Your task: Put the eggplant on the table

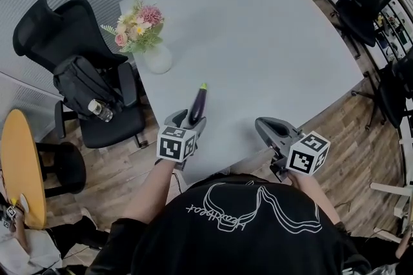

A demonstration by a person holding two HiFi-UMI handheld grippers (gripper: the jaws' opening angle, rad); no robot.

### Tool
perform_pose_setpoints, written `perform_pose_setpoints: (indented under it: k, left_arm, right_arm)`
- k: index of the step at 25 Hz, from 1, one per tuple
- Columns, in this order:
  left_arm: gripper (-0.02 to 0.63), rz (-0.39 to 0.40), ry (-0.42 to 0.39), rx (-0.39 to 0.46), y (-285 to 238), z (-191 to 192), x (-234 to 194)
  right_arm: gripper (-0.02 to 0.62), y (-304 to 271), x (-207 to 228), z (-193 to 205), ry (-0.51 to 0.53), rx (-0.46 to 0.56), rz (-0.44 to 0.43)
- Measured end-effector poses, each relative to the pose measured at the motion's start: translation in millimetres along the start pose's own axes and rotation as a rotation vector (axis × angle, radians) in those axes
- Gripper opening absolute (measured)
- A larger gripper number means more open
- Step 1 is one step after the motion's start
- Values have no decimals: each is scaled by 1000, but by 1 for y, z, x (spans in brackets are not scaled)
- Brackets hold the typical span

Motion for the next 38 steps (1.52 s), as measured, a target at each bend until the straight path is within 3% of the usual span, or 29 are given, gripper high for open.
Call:
perform_pose_setpoints:
  k: [5, 10, 16, 20, 24, 28, 38]
  left_arm:
    - [258, -39, 21, 65, 26, -24, 15]
    - [248, 3, 114, 171, 57, -51, 50]
    - [115, 71, 192, 326, 99, -88, 104]
    - [54, 83, 150, 421, 127, -110, 137]
    - [33, 71, 87, 469, 149, -125, 164]
    - [18, 22, 56, 473, 153, -123, 176]
    - [15, 29, 55, 493, 155, -120, 194]
  right_arm:
    - [8, 11, -5, -2, 32, -18, -52]
    - [8, 23, -14, -7, 81, -59, -154]
    - [8, 43, -34, -20, 156, -91, -268]
    - [8, 54, -50, -22, 209, -91, -321]
    - [8, 69, -66, -20, 271, -88, -369]
    - [7, 80, -77, -20, 306, -84, -418]
    - [6, 94, -81, -16, 339, -80, -429]
Point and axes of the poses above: the fingertips, and each gripper's own axes: y backward along the fingers, x to its right, z out of its underside, the point moved 4 cm from there along y, backward along the fingers, and after that the axes turned 14 degrees about -y, right-handed, at the moved point
